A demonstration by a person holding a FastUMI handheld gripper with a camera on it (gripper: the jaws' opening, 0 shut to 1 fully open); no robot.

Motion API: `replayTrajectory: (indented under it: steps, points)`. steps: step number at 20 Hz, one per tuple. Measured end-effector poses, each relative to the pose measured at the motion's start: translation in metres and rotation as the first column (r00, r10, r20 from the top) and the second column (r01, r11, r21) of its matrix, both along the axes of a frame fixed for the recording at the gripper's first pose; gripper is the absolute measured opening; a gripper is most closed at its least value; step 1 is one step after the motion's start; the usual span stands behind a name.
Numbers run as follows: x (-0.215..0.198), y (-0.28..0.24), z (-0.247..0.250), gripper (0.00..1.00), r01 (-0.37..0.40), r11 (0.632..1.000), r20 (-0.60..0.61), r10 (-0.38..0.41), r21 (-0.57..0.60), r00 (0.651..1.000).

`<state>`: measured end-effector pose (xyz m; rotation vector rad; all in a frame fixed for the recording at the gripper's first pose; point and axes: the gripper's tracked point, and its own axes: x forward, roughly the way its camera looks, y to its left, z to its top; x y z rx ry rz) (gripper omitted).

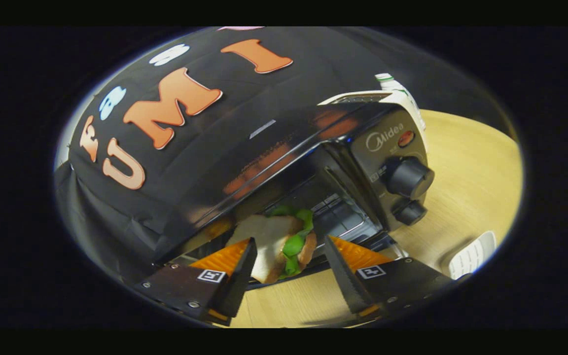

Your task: Open the toaster oven, put the food inside, and close the toaster oven door.

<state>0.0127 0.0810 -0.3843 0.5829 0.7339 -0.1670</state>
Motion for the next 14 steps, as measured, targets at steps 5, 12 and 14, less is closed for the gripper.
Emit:
replayTrajectory:
  steps: [5,12,14]
  points:
    - [-0.061,-0.003,0.020,0.92,-0.190,0.975,-0.094,0.180,-0.118,0.979]
    - [-0.146,0.020,0.012,0.93,-0.404,0.904,-0.218,0.370,-0.140,0.903]
    - [-0.169,0.024,0.000,0.93,-0.443,0.888,-0.276,0.399,-0.120,0.874]
